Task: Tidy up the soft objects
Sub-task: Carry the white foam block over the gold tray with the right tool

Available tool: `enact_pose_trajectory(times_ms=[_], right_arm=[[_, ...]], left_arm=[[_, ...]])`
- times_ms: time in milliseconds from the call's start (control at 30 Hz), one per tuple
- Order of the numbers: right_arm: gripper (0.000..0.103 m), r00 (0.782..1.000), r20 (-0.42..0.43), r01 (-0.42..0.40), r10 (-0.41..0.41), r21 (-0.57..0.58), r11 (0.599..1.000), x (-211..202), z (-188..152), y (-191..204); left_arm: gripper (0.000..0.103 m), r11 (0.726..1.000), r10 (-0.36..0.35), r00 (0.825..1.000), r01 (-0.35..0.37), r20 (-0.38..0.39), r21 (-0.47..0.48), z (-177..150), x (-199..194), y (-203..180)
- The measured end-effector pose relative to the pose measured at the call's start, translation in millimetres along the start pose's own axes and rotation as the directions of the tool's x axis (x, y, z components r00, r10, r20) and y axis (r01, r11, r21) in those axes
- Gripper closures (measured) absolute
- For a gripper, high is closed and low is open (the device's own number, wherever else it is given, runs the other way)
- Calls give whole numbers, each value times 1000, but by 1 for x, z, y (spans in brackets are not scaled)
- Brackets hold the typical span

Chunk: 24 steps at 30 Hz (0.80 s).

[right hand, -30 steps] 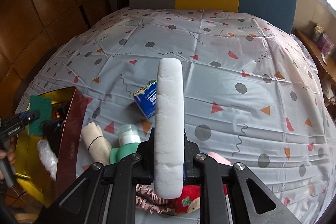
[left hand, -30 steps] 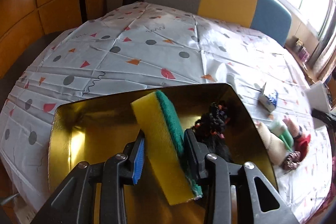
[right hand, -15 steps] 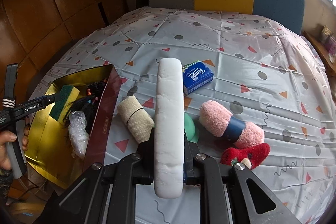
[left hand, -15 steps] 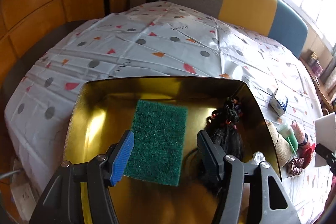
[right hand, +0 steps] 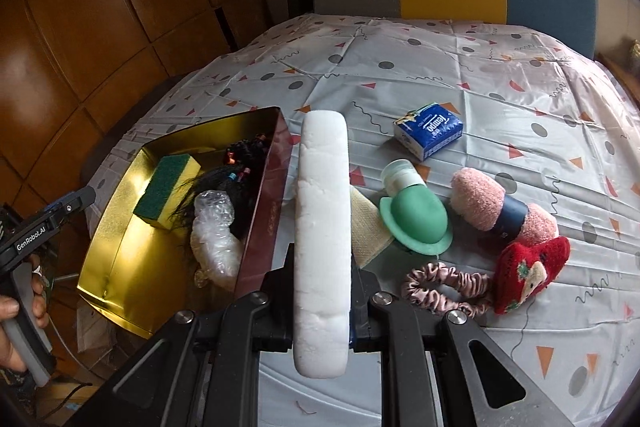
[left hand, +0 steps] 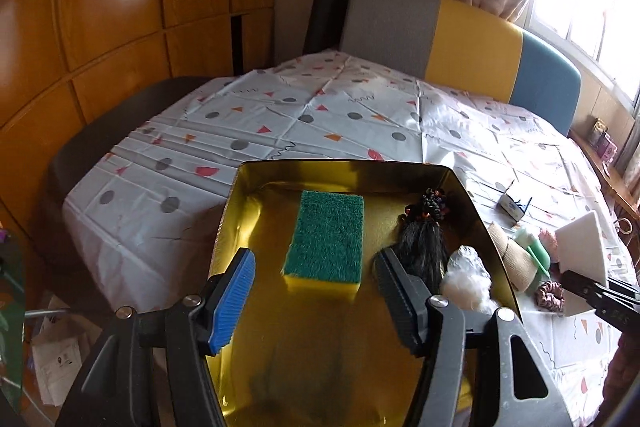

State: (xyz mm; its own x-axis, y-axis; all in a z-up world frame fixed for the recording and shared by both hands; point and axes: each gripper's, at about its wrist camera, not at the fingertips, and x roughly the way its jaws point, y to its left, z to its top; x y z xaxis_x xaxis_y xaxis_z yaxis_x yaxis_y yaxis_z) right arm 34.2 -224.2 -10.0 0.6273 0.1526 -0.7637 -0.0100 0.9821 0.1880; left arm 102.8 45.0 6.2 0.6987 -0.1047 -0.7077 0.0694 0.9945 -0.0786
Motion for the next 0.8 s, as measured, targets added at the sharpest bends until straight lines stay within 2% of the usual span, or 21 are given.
enact_pose_trajectory(times_ms=[400,800], right_arm=[[85,994,-9,-108,108,-20,994,5,-12,42],[85,984,-50,-172,168,-77,982,24,-11,88]], left_arm=[[39,999,42,999,-42,32,-1,-22,-32,7],[39,994,105,991,-105,87,-4,-30,-51,19]])
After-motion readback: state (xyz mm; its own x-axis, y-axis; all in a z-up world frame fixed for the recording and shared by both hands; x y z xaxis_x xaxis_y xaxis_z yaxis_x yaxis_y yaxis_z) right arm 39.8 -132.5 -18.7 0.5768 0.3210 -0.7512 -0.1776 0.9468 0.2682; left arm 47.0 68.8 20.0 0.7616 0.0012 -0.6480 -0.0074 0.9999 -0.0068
